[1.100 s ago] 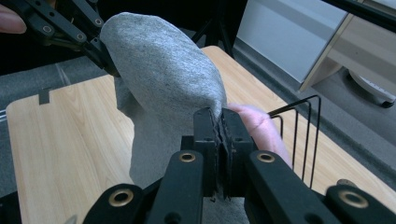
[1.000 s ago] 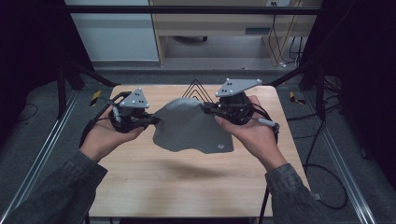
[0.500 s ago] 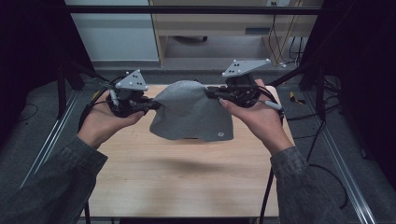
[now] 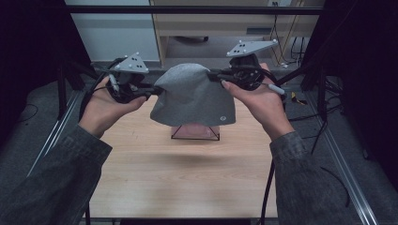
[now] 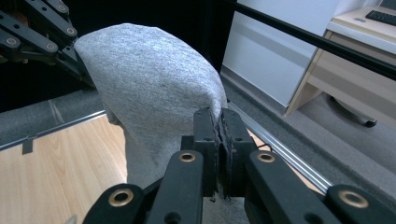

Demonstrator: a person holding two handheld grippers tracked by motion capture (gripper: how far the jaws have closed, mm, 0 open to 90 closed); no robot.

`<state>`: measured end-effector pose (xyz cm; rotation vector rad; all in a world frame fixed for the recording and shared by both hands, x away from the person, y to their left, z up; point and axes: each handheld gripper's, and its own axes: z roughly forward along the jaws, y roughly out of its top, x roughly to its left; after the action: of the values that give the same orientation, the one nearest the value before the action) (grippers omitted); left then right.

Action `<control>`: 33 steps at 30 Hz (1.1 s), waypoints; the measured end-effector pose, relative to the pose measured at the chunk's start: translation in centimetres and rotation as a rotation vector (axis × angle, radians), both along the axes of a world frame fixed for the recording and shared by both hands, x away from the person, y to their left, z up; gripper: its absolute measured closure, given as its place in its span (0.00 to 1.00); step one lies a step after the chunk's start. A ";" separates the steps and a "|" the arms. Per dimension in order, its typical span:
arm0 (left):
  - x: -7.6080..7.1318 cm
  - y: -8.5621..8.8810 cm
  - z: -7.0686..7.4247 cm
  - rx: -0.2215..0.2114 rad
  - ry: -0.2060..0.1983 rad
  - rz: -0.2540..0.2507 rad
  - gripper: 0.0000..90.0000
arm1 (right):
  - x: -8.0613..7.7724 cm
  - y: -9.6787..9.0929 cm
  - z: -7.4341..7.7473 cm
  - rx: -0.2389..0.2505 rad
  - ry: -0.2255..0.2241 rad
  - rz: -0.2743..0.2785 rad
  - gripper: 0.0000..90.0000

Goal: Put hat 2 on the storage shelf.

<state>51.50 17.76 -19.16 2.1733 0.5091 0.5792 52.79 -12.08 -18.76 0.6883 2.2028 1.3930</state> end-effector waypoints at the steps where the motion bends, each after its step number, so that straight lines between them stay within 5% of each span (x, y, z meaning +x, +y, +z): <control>1: 0.3 -0.1 0.2 0.001 -0.004 0.000 0.97 | 0.2 -0.1 0.1 -0.001 0.000 -0.003 0.97; 17: 5.1 -2.6 2.4 -0.001 -0.049 0.029 0.97 | 6.2 -1.8 0.7 0.073 0.013 -0.060 0.97; 22: 6.4 -3.0 2.2 0.012 -0.064 0.050 0.97 | 7.6 -2.1 0.6 0.088 0.019 -0.074 0.97; 33: 9.3 -3.2 0.6 0.014 -0.023 0.083 0.97 | 10.4 -1.9 -1.1 0.067 0.062 -0.102 0.96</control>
<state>60.81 14.57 -18.57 2.1642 0.5866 0.6542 63.21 -13.95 -19.81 0.8656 2.1439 1.4172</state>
